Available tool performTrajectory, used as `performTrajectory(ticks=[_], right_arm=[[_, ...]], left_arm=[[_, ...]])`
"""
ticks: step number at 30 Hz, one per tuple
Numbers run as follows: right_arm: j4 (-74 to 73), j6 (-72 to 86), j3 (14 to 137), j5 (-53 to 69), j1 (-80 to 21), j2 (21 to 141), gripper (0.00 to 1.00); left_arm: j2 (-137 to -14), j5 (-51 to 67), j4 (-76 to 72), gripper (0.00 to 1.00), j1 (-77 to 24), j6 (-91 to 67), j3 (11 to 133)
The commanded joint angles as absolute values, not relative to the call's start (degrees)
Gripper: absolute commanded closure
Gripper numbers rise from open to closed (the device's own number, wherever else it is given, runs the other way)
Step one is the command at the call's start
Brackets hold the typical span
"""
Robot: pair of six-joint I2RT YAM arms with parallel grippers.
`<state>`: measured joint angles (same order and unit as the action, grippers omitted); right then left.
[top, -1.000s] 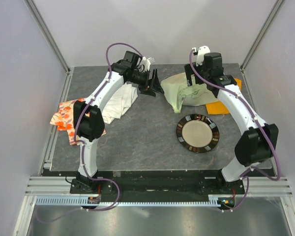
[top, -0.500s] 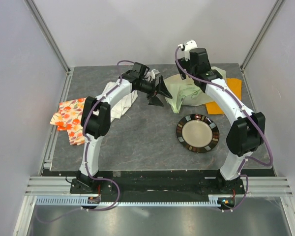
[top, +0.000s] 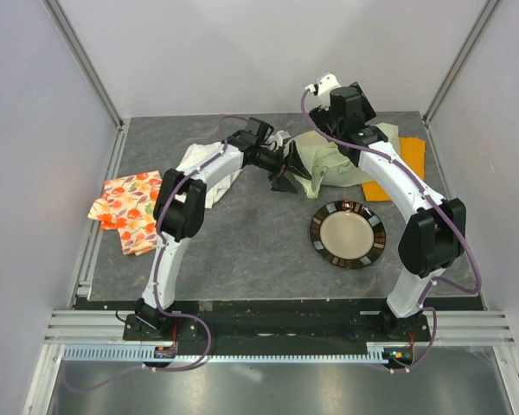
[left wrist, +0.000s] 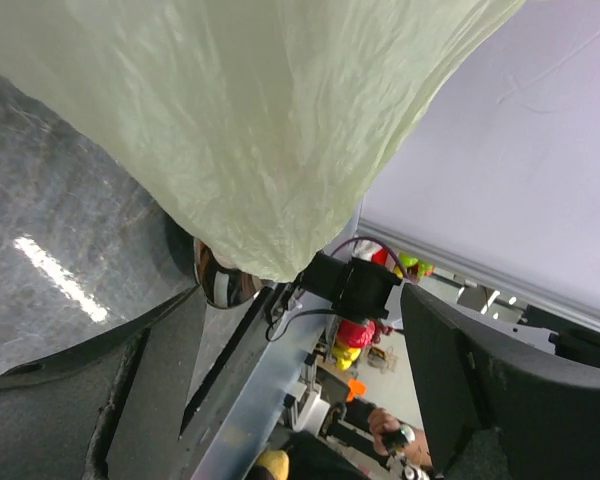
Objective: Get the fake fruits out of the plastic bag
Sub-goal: Adjust the plastic bag at the center of the board.
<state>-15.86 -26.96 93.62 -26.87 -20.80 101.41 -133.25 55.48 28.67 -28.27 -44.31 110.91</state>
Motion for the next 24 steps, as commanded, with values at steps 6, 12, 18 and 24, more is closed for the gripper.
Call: performTrajectory(ticks=[6, 12, 18, 24], right_arm=[[-15.73, -29.97, 93.07, -28.57, -20.92, 102.22, 0.06], [-24.33, -29.53, 96.94, -25.50, -21.01, 101.43, 0.06], [-28.82, -29.27, 97.46, -11.53, -21.01, 95.80, 0.02], [-31.73, -35.15, 97.82, -10.54, -20.57, 95.62, 0.02]], left_arm=[[-129.99, 62.22, 23.03, 0.16, -27.86, -48.60, 114.00], [-125.60, 63.54, 22.24, 0.18, -27.16, -49.66, 110.75], [-120.42, 64.77, 22.41, 0.19, -23.91, -48.52, 108.73], [-116.03, 67.15, 26.36, 0.20, -19.26, -41.07, 107.84]])
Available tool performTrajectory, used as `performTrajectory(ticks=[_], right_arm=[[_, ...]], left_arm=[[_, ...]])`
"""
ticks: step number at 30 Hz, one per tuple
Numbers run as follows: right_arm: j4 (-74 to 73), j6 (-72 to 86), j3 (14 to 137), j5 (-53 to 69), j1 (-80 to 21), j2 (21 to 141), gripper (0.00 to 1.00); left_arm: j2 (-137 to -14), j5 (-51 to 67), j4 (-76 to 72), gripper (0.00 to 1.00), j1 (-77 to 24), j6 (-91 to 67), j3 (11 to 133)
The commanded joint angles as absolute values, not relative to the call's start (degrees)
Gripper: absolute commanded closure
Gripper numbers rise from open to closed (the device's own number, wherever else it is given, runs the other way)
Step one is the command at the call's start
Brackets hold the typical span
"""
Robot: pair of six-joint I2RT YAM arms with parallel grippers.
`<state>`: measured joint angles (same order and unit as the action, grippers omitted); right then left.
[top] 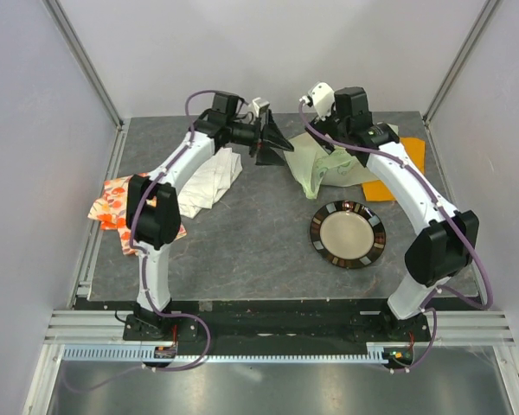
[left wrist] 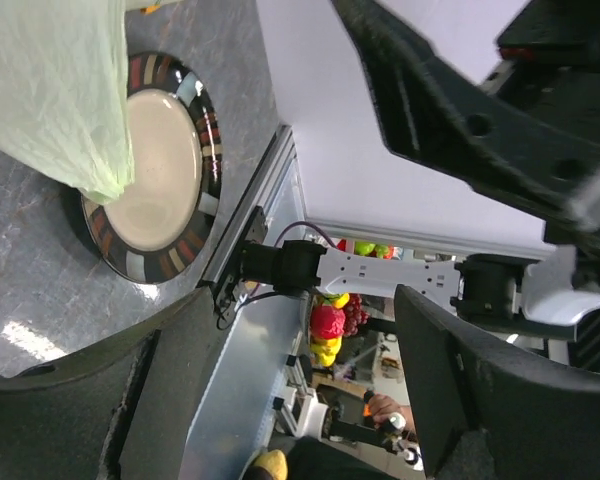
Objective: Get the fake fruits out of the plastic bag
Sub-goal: Adjust the plastic bag at the center of the board.
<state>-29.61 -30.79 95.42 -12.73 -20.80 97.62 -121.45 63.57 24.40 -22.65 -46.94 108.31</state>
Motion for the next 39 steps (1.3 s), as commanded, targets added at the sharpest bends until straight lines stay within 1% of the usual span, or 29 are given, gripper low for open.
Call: performTrajectory(ticks=[1, 5, 9, 10, 13, 15, 17, 20, 24, 26, 31, 34, 39], right_arm=[[-31.64, -35.94, 98.08, -10.81, -20.22, 96.58, 0.02], [-31.20, -38.31, 100.63, -16.94, -19.16, 100.45, 0.02], [-30.85, -41.03, 102.92, -20.20, -18.02, 104.93, 0.02], [-30.85, -41.65, 103.44, -20.56, -17.84, 106.42, 0.03], [-33.56, -43.50, 106.42, -20.66, -17.58, 109.06, 0.13], [-39.25, -43.16, 109.76, -19.78, -17.75, 110.65, 0.15], [-41.83, -41.58, 113.46, -19.34, -17.84, 111.80, 0.16], [-43.59, -38.15, 115.92, -16.54, -17.84, 109.61, 0.12], [-48.58, -38.14, 118.30, -9.94, -17.93, 104.96, 0.07], [-50.61, -38.85, 117.52, -9.31, -17.93, 103.89, 0.07], [-49.92, -41.04, 108.90, -10.64, -16.70, 101.16, 0.08], [-50.71, -40.96, 108.19, -10.20, -16.26, 101.78, 0.09], [-55.28, -41.30, 110.13, -6.16, -16.26, 100.29, 0.09]], left_arm=[[-115.49, 66.97, 27.93, 0.20, -18.47, -39.83, 107.84], [-113.82, 64.61, 31.37, 0.20, -13.99, -33.94, 107.93], [-113.29, 63.37, 33.40, 0.20, -11.34, -31.21, 107.93], [-113.20, 63.28, 33.83, 0.20, -10.90, -30.77, 107.93], [-112.94, 62.32, 35.42, 0.20, -9.67, -29.27, 108.02], [-112.41, 61.79, 36.38, 0.20, -8.88, -28.48, 108.02], [-111.80, 60.74, 37.00, 0.20, -8.18, -27.43, 107.93], [-111.27, 59.86, 37.79, 0.20, -7.74, -26.46, 107.75], [-110.66, 59.59, 38.23, 0.20, -7.47, -26.10, 107.58], [-110.57, 59.59, 38.23, 0.20, -7.30, -26.10, 107.49], [-110.04, 59.41, 38.41, 0.20, -7.12, -25.75, 107.05], [-109.60, 59.15, 38.49, 0.20, -7.12, -25.40, 106.53], [-108.46, 58.19, 39.46, 0.20, -7.12, -24.17, 104.51]])
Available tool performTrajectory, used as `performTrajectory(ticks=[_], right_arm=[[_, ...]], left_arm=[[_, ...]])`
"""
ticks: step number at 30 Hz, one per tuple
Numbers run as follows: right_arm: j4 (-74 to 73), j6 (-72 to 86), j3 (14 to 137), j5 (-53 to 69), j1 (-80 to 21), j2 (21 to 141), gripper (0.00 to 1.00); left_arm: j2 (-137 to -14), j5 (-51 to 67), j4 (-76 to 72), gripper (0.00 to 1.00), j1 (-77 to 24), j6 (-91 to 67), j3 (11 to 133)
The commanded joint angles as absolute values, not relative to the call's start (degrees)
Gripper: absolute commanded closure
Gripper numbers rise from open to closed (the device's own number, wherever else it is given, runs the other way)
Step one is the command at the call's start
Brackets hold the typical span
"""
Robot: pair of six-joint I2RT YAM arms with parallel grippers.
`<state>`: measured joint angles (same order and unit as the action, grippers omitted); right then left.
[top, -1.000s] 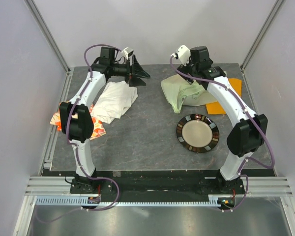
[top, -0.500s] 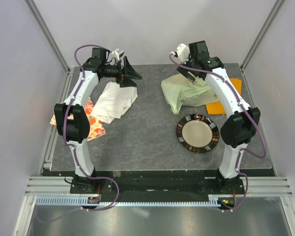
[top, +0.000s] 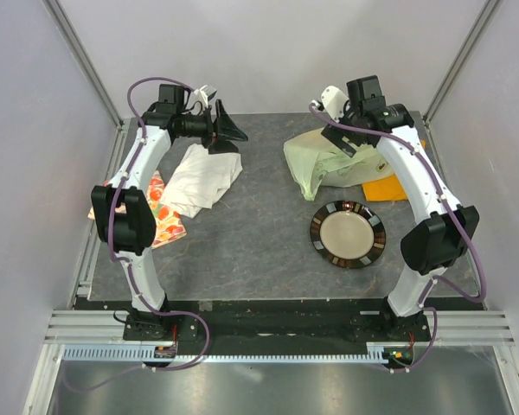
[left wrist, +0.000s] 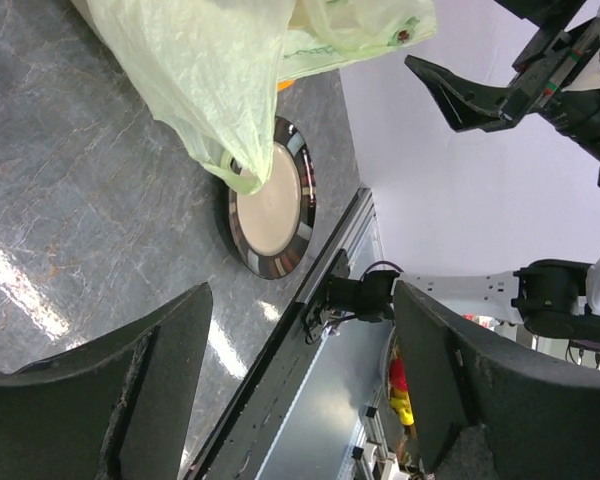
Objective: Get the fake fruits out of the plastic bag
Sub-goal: Adjust the plastic bag at the center of the board.
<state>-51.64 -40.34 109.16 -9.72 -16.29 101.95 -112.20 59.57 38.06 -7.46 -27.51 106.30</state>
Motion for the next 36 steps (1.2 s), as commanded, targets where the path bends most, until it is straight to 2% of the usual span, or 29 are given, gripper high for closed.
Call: performTrajectory(ticks=[1, 8, 10, 11, 13, 14, 16, 17, 21, 24, 29, 34, 36], right_arm=[[-55.72, -42.00, 109.43, -5.89, -16.35, 99.94, 0.09], [-48.54, -41.66, 100.20, -10.63, -16.26, 102.20, 0.10], [-46.24, -40.26, 101.33, -12.03, -16.35, 104.93, 0.14], [-46.23, -39.64, 104.91, -11.87, -16.35, 107.99, 0.29], [-48.32, -37.81, 110.45, -10.64, -17.48, 110.90, 0.51], [-49.12, -37.45, 116.22, -10.29, -18.27, 113.09, 0.73], [-49.83, -36.83, 120.92, -9.50, -21.68, 113.99, 0.94], [-49.49, -36.13, 124.50, -8.54, -23.01, 114.08, 1.00], [-45.19, -34.72, 132.18, -9.31, -32.66, 114.08, 1.00], [-35.71, -32.70, 134.73, -13.26, -37.07, 113.12, 1.00], [-23.47, -30.58, 137.98, -15.81, -39.81, 113.20, 1.00], [-20.13, -31.20, 129.93, -21.62, -39.47, 112.68, 1.00], [-19.52, -30.94, 125.97, -22.06, -38.94, 111.54, 1.00]], left_arm=[[-108.28, 57.92, 39.81, 0.20, -7.12, -23.82, 104.33], [-109.86, 54.59, 43.49, 0.20, -7.12, -19.44, 105.99], [-110.56, 51.86, 45.08, 0.20, -6.94, -15.40, 108.01], [-111.35, 51.07, 46.13, 0.20, -6.86, -13.81, 108.63], [-111.88, 48.00, 49.64, 0.21, -6.59, -8.63, 110.74], [-112.15, 47.12, 50.53, 0.21, -6.50, -7.13, 111.18], [-111.71, 45.79, 52.03, 0.21, -6.15, -3.88, 110.92], [-111.27, 45.79, 52.03, 0.21, -6.07, -3.35, 110.40], [-105.67, 44.40, 48.01, 0.21, -5.89, -1.23, 105.14], [-100.83, 41.06, 42.47, 0.19, -5.89, -1.14, 98.28], [-91.24, 37.45, 33.14, 0.11, -5.98, -1.14, 88.53], [-89.21, 32.27, 30.94, 0.05, -6.59, -1.76, 85.26], [-90.09, 25.95, 30.85, 0.02, -7.12, -2.11, 84.55]])
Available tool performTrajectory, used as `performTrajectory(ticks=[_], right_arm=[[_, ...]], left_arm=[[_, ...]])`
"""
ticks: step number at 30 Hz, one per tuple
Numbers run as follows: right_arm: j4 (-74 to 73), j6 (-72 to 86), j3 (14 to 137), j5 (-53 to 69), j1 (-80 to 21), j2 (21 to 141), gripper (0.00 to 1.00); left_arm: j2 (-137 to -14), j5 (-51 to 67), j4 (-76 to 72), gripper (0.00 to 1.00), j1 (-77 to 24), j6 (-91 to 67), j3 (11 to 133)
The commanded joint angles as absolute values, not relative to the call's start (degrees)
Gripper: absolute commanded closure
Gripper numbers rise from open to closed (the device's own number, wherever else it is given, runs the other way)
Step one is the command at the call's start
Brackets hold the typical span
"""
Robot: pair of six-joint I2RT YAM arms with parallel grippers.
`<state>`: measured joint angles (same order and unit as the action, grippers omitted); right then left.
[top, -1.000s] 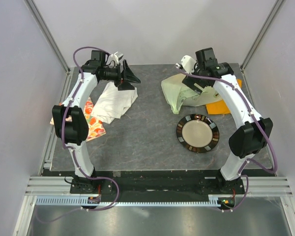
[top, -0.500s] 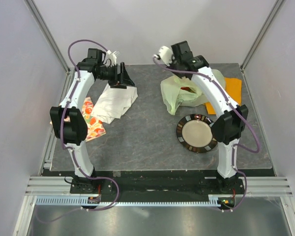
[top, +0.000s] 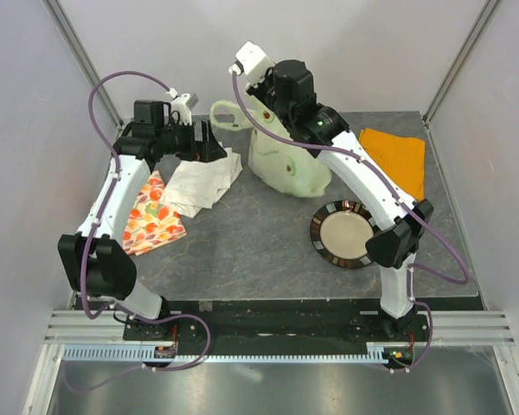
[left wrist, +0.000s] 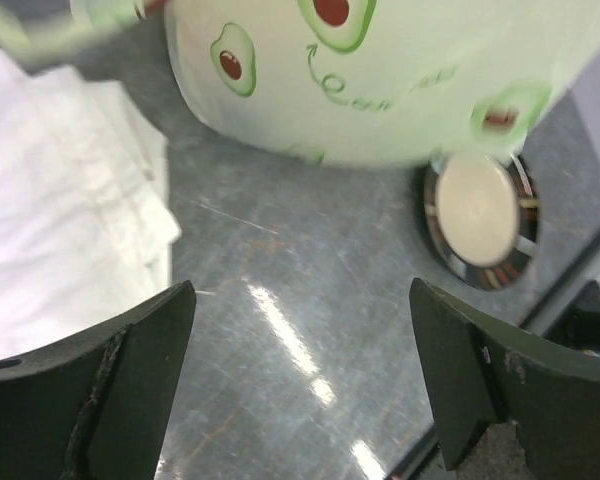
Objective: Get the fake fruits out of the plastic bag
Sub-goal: Adjust the plastic bag at the center of the board.
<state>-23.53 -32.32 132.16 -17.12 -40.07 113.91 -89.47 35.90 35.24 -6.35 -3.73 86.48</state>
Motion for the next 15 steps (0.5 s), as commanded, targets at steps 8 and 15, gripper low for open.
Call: performTrajectory(ticks=[8, 15], right_arm=[[-25.13, -24.00, 106.36, -20.39, -38.93, 98.62, 1.00], [-32.25, -20.48, 95.63, -15.03, -38.85, 88.60, 1.00]], left_arm=[[-93.68, 14.94, 22.59, 0.01, -6.77, -1.40, 87.07], [-111.75, 17.75, 27.31, 0.01, -6.50, -1.06, 107.02]])
